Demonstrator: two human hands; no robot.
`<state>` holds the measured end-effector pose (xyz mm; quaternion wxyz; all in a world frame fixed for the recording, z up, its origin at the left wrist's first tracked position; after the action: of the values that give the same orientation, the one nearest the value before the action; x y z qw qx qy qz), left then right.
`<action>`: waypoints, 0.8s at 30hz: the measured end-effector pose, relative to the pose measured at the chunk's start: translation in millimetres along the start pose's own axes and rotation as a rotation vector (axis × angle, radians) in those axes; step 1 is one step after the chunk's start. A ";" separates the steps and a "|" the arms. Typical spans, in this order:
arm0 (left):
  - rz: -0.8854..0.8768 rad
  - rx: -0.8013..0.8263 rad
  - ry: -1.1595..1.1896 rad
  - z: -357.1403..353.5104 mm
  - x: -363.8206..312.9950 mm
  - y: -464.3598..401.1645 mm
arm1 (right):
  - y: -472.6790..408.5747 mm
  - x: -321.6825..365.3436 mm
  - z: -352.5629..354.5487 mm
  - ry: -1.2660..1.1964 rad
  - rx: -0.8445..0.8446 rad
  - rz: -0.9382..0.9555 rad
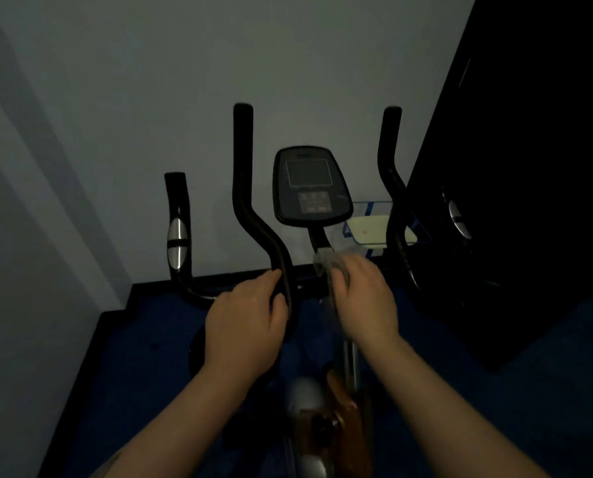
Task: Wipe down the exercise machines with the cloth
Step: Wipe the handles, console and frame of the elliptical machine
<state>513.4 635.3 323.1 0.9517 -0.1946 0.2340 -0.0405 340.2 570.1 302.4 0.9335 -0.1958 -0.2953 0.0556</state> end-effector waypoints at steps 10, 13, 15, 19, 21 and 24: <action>-0.008 -0.009 -0.003 1.7 -0.9 1.4 | -57.9 28.4 3.2 0.248 0.543 -0.121; -0.015 -0.010 -0.007 1.3 -0.9 -0.1 | -38.0 13.2 18.1 -0.025 0.545 -0.042; -0.020 -0.019 -0.005 1.1 -1.4 -0.5 | -57.7 11.4 22.1 -0.092 0.631 -0.130; -0.001 -0.026 0.015 2.3 -1.5 0.0 | -78.4 21.3 2.4 0.071 0.656 -0.317; -0.008 -0.033 0.023 1.7 -2.0 -0.7 | -65.3 22.1 2.4 0.223 0.595 -0.161; -0.016 -0.046 0.023 2.8 -1.9 -2.4 | -57.3 15.8 9.8 0.180 0.577 -0.090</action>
<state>513.0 634.4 327.2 0.9438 -0.2177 0.2445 -0.0448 346.9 524.3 340.9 0.9745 0.0864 -0.1920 0.0781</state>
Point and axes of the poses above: each hand's wrist, its own y-axis away from the middle knuckle, its own z-axis out of the back of the hand, x = y × z, the point moved 1 cm from there along -y, towards the middle knuckle, and after that the axes turned 2 degrees about -z, right-handed, at the moved point
